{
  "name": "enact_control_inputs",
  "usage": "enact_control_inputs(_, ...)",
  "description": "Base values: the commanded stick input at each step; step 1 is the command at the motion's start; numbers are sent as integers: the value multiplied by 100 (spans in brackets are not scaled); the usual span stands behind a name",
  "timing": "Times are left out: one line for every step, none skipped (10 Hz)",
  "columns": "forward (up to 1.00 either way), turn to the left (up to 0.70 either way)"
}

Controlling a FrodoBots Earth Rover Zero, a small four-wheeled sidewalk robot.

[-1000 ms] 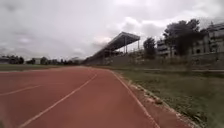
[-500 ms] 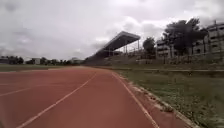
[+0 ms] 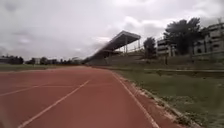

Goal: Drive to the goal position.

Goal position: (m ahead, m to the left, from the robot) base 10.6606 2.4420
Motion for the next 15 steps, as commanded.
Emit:
enact_control_inputs(70,10)
enact_control_inputs(70,10)
enact_control_inputs(70,5)
enact_control_inputs(70,1)
enact_control_inputs(70,0)
enact_control_inputs(70,0)
enact_control_inputs(70,0)
enact_control_inputs(70,0)
enact_control_inputs(70,0)
enact_control_inputs(70,0)
enact_control_inputs(70,0)
enact_control_inputs(70,0)
enact_control_inputs(70,0)
enact_control_inputs(70,0)
enact_control_inputs(70,0)
